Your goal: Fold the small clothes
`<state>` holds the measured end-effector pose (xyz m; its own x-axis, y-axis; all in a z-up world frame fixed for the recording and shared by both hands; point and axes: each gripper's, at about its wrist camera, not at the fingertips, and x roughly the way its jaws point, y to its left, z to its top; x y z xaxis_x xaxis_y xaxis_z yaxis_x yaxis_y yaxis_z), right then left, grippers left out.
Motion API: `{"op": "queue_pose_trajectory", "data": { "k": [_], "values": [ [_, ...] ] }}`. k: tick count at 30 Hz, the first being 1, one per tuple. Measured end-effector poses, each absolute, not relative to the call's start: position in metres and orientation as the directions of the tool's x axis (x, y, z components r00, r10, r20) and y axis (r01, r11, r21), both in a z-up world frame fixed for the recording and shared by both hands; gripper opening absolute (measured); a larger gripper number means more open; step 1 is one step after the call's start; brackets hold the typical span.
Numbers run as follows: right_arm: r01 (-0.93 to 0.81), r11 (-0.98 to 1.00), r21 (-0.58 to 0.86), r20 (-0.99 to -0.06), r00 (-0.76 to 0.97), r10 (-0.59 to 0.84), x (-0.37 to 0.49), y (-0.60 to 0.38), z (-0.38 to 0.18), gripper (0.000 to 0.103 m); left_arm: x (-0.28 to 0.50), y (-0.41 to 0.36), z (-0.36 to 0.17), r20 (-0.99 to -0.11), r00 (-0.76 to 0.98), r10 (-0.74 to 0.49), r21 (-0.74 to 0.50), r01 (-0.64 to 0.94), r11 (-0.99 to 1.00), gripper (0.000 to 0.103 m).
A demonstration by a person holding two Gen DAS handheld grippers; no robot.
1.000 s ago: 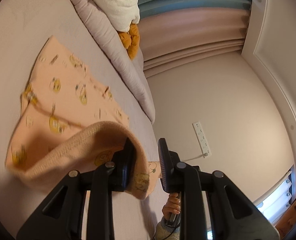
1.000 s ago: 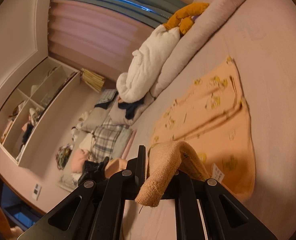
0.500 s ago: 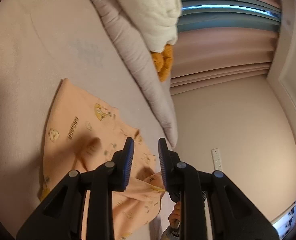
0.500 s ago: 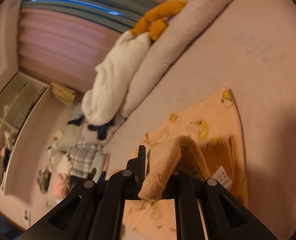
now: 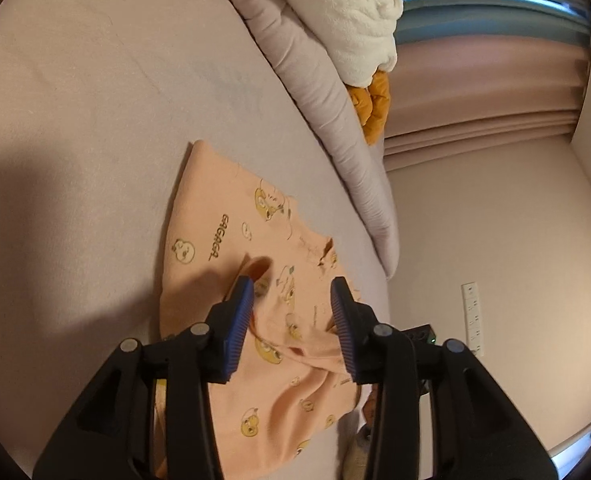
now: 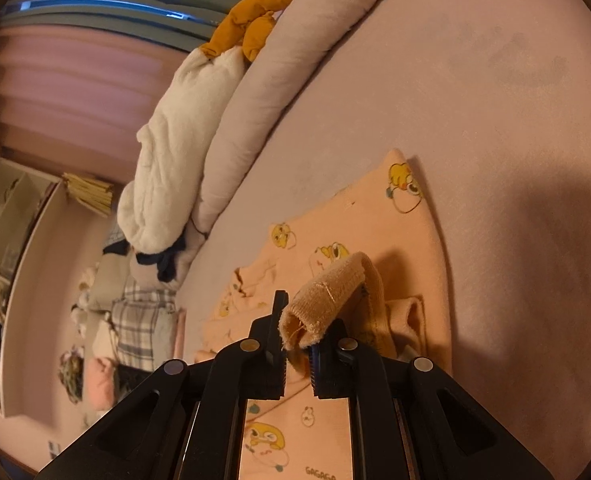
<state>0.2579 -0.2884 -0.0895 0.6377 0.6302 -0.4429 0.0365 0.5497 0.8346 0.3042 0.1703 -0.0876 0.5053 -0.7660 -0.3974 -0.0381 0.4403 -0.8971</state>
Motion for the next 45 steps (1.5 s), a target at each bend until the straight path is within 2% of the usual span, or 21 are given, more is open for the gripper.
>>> {"op": "queue_pose_trajectory", "data": {
  "k": [7,11,13,14,15,19,22,23,28,31,35,36,37,39,41,43,44,45],
  "values": [
    [0.02,0.556,0.831,-0.44,0.636,0.635,0.261,-0.282,-0.084,0.011,0.322,0.149,-0.103,-0.46,0.427,-0.779,-0.874,-0.064,0.481,0.039],
    [0.02,0.556,0.831,-0.442,0.632,0.637,0.262,-0.285,-0.085,0.011,0.322,0.144,-0.101,-0.461,0.405,-0.79,-0.871,-0.035,0.491,0.039],
    [0.016,0.559,0.829,-0.442,0.631,0.638,0.262,-0.285,-0.086,0.011,0.326,0.141,-0.099,-0.467,0.392,-0.793,-0.867,-0.027,0.498,0.028],
    [0.016,0.559,0.829,-0.442,0.631,0.638,0.262,-0.285,-0.086,0.011,0.328,0.14,-0.1,-0.469,0.388,-0.793,-0.867,-0.031,0.498,0.013],
    [0.016,0.559,0.829,-0.442,0.631,0.637,0.262,-0.284,-0.087,0.011,0.331,0.138,-0.101,-0.477,0.385,-0.79,-0.864,-0.041,0.502,0.007],
    [0.017,0.559,0.829,-0.442,0.631,0.638,0.261,-0.284,-0.088,0.011,0.336,0.139,-0.111,-0.508,0.423,-0.75,-0.851,-0.11,0.514,0.001],
    [0.013,0.558,0.83,-0.439,0.631,0.639,0.261,-0.285,-0.088,0.011,0.33,0.142,-0.107,-0.444,0.503,-0.741,-0.881,-0.096,0.463,0.001],
    [0.008,0.553,0.833,-0.433,0.632,0.642,0.26,-0.285,-0.086,0.011,0.328,0.143,-0.104,-0.398,0.531,-0.748,-0.903,-0.08,0.423,0.001],
    [-0.042,0.536,0.843,-0.367,0.684,0.631,0.257,-0.288,-0.068,0.011,0.33,0.158,-0.096,-0.25,0.647,-0.721,-0.963,-0.092,0.252,0.001],
    [-0.021,0.498,0.867,-0.332,0.721,0.608,0.265,-0.292,-0.065,0.011,0.334,0.169,-0.088,-0.219,0.718,-0.661,-0.972,-0.1,0.214,0.001],
    [0.108,0.498,0.86,-0.404,0.74,0.537,0.282,-0.298,-0.076,0.011,0.349,0.173,-0.081,-0.358,0.73,-0.582,-0.924,-0.187,0.334,0.001],
    [0.164,0.473,0.865,-0.426,0.738,0.523,0.288,-0.302,-0.085,0.015,0.351,0.174,-0.082,-0.374,0.73,-0.572,-0.916,-0.195,0.35,0.002],
    [0.193,0.435,0.879,-0.425,0.731,0.534,0.295,-0.306,-0.096,0.029,0.353,0.174,-0.082,-0.412,0.726,-0.55,-0.895,-0.209,0.394,0.003],
    [0.235,0.418,0.877,-0.444,0.73,0.519,0.301,-0.311,-0.104,0.046,0.355,0.177,-0.083,-0.49,0.715,-0.498,-0.848,-0.259,0.463,0.004],
    [0.235,0.394,0.888,-0.428,0.736,0.525,0.302,-0.317,-0.106,0.046,0.354,0.184,-0.085,-0.555,0.706,-0.439,-0.798,-0.302,0.522,0.007],
    [0.228,0.412,0.882,-0.433,0.736,0.521,0.297,-0.32,-0.099,0.046,0.347,0.197,-0.085,-0.577,0.714,-0.397,-0.771,-0.316,0.553,0.008],
    [0.215,0.445,0.869,-0.444,0.736,0.511,0.292,-0.322,-0.093,0.046,0.344,0.202,-0.085,-0.578,0.716,-0.392,-0.768,-0.314,0.558,0.012],
    [0.207,0.474,0.856,-0.456,0.735,0.502,0.289,-0.321,-0.088,0.046,0.34,0.208,-0.083,-0.581,0.716,-0.387,-0.762,-0.311,0.568,0.021]
  ]
}}
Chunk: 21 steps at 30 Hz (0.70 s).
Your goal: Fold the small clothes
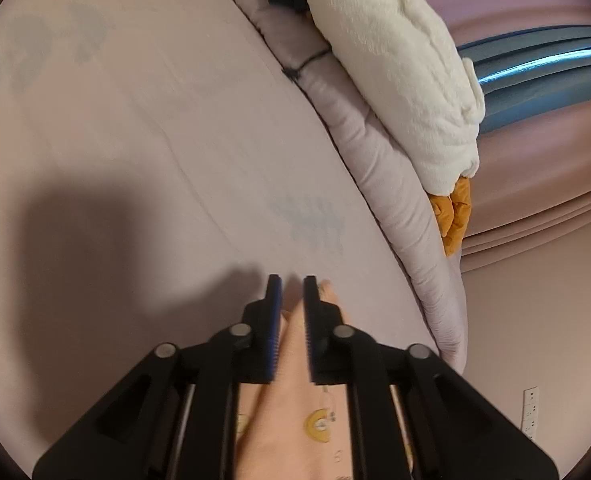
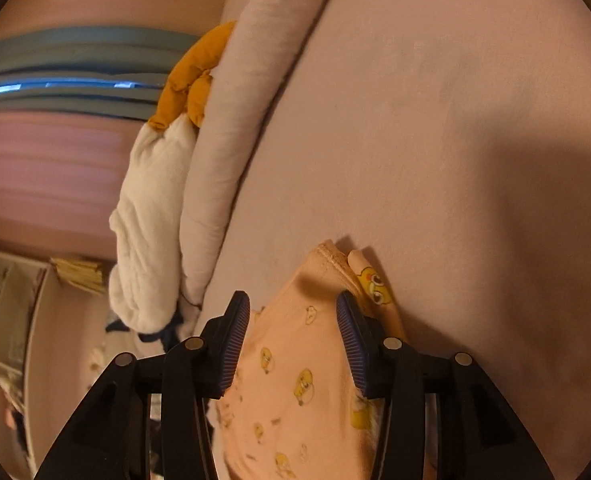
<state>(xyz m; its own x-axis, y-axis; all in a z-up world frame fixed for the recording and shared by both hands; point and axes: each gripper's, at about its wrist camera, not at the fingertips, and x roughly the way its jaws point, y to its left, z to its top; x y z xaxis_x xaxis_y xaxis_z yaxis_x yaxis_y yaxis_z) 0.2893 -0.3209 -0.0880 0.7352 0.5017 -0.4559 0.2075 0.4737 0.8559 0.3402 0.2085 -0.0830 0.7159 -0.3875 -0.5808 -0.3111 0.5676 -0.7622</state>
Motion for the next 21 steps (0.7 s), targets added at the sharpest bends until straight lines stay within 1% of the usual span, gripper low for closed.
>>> {"op": "queue_pose_trajectory", "data": {
  "k": [2,4,6,11,14,16,17,19,20,21],
  "values": [
    [0.182,0.557,0.81,-0.49,0.732,0.474,0.281,-0.318,-0.075,0.046,0.331,0.216,-0.077,-0.578,0.719,-0.386,-0.753,-0.287,0.593,0.024],
    [0.138,0.63,0.764,-0.518,0.713,0.472,0.271,-0.312,-0.066,0.046,0.324,0.212,-0.071,-0.577,0.706,-0.411,-0.741,-0.24,0.627,0.026],
    [0.091,0.698,0.71,-0.549,0.692,0.469,0.258,-0.301,-0.06,0.046,0.316,0.204,-0.066,-0.571,0.681,-0.458,-0.733,-0.173,0.657,0.026],
    [-0.053,0.815,0.577,-0.571,0.687,0.449,0.227,-0.273,-0.047,0.046,0.274,0.169,-0.059,-0.544,0.593,-0.593,-0.727,0.02,0.687,0.026],
    [-0.111,0.847,0.521,-0.581,0.68,0.446,0.218,-0.256,-0.046,0.046,0.256,0.136,-0.062,-0.585,0.52,-0.623,-0.666,0.131,0.734,0.026],
    [-0.138,0.857,0.496,-0.602,0.657,0.454,0.213,-0.25,-0.051,0.036,0.246,0.121,-0.067,-0.617,0.478,-0.624,-0.628,0.179,0.758,0.025],
    [-0.137,0.865,0.483,-0.621,0.642,0.448,0.212,-0.247,-0.055,0.034,0.24,0.114,-0.073,-0.643,0.466,-0.608,-0.599,0.189,0.778,0.025],
    [-0.105,0.893,0.438,-0.677,0.615,0.404,0.212,-0.244,-0.065,0.033,0.229,0.108,-0.088,-0.701,0.442,-0.56,-0.542,0.181,0.821,0.025],
    [-0.092,0.905,0.415,-0.701,0.602,0.382,0.209,-0.244,-0.07,0.033,0.224,0.108,-0.096,-0.716,0.423,-0.555,-0.537,0.174,0.825,0.024],
    [-0.076,0.92,0.386,-0.729,0.586,0.354,0.207,-0.244,-0.076,0.033,0.226,0.109,-0.1,-0.716,0.42,-0.558,-0.54,0.174,0.823,0.021]
  ]
}}
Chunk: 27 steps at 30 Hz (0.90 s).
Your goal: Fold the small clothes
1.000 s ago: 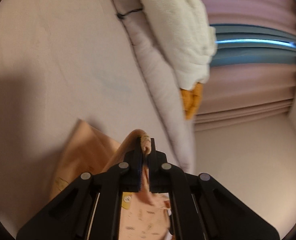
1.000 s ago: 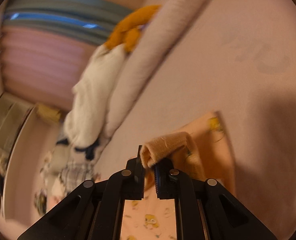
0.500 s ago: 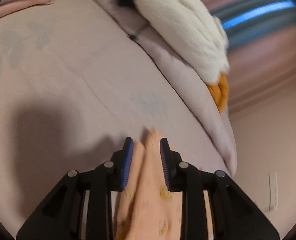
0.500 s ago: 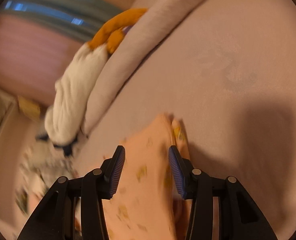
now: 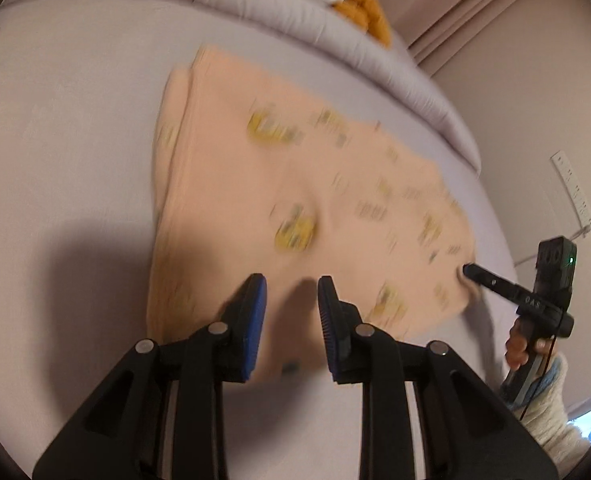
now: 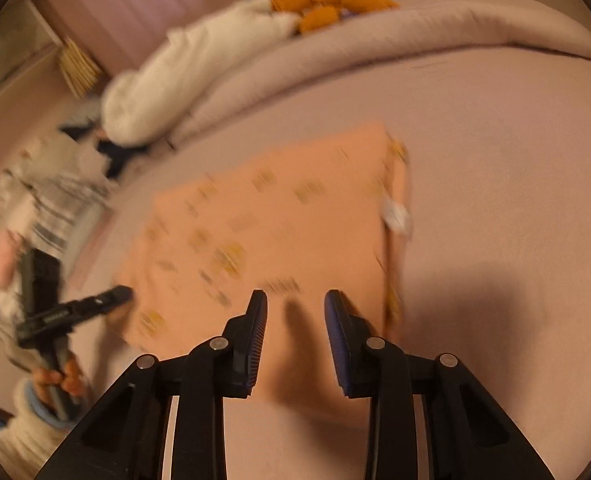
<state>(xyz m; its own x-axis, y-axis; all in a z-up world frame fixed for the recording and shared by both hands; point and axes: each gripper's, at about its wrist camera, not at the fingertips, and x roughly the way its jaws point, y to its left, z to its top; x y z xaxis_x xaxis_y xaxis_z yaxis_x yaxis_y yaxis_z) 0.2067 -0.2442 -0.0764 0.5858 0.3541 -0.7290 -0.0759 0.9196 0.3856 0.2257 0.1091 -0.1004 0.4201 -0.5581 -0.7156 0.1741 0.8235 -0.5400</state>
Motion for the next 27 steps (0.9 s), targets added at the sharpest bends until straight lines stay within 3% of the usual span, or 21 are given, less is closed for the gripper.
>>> {"op": "queue_pose_trajectory", "data": {
  "k": [2,3,4,8,11,12,14,15,27],
  "values": [
    [-0.052,0.943,0.328,-0.769,0.565,0.299,0.202,-0.246,-0.087,0.025,0.216,0.117,-0.102,-0.709,0.431,-0.558,-0.54,0.178,0.823,0.015],
    [-0.045,0.949,0.311,-0.768,0.577,0.278,0.198,-0.249,-0.088,0.013,0.211,0.123,-0.105,-0.708,0.422,-0.566,-0.554,0.166,0.816,0.013],
    [-0.034,0.946,0.322,-0.766,0.579,0.281,0.196,-0.254,-0.089,0.01,0.208,0.127,-0.107,-0.704,0.415,-0.577,-0.57,0.156,0.807,0.013],
    [-0.002,0.921,0.39,-0.748,0.582,0.318,0.19,-0.272,-0.09,0.01,0.191,0.145,-0.109,-0.691,0.399,-0.603,-0.612,0.121,0.781,0.012],
    [0.008,0.916,0.402,-0.735,0.599,0.318,0.176,-0.277,-0.084,0.01,0.179,0.151,-0.102,-0.692,0.404,-0.599,-0.614,0.108,0.782,0.025],
    [0.009,0.92,0.392,-0.732,0.608,0.306,0.173,-0.276,-0.081,0.012,0.174,0.153,-0.097,-0.685,0.408,-0.603,-0.62,0.107,0.777,0.034],
    [-0.006,0.927,0.374,-0.719,0.629,0.295,0.164,-0.273,-0.075,0.026,0.171,0.16,-0.091,-0.661,0.432,-0.614,-0.644,0.095,0.759,0.049],
    [-0.018,0.926,0.378,-0.709,0.637,0.302,0.16,-0.269,-0.073,0.034,0.174,0.162,-0.089,-0.655,0.446,-0.61,-0.647,0.086,0.758,0.052],
    [-0.196,0.903,0.383,-0.676,0.607,0.418,0.201,-0.201,-0.061,0.036,0.263,0.144,-0.107,-0.549,0.45,-0.704,-0.791,-0.009,0.612,0.052]
  ]
}}
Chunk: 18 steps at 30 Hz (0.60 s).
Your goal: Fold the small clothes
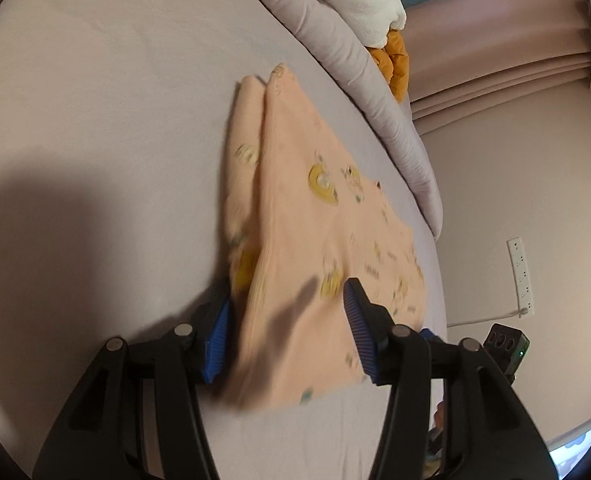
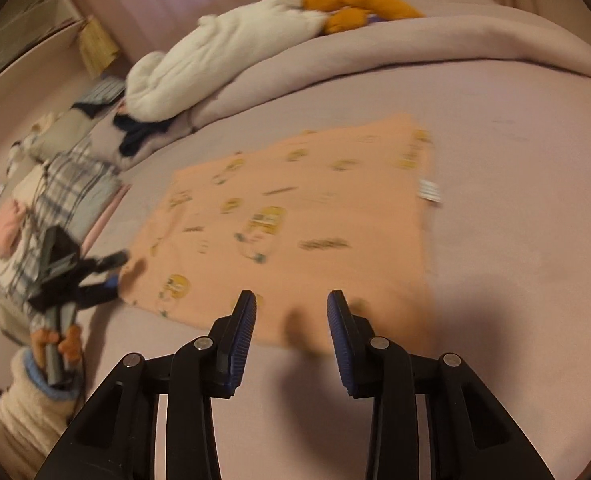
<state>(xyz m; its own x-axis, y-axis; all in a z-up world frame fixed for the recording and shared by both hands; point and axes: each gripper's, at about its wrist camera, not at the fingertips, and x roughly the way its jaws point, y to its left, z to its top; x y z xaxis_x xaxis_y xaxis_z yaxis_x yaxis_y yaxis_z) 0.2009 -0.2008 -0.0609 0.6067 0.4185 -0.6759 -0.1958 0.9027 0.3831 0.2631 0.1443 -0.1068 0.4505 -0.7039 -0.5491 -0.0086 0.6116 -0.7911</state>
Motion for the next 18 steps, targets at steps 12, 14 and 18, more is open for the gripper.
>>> {"op": "queue_pose_trajectory", "data": {
  "k": [12,14,18],
  "values": [
    [-0.204,0.927,0.315,-0.704,0.605,0.372,0.319,-0.116,-0.052,0.025,0.29,0.147,-0.117,-0.566,0.454,-0.688,-0.78,-0.023,0.626,0.02],
    [-0.172,0.942,0.289,-0.728,0.599,0.333,0.333,-0.109,-0.059,0.02,0.289,0.148,-0.118,-0.562,0.457,-0.689,-0.78,-0.018,0.625,0.02],
    [-0.132,0.967,0.218,-0.785,0.566,0.254,0.35,-0.097,-0.076,0.016,0.288,0.146,-0.116,-0.579,0.454,-0.678,-0.761,-0.003,0.649,0.02]
  ]
}}
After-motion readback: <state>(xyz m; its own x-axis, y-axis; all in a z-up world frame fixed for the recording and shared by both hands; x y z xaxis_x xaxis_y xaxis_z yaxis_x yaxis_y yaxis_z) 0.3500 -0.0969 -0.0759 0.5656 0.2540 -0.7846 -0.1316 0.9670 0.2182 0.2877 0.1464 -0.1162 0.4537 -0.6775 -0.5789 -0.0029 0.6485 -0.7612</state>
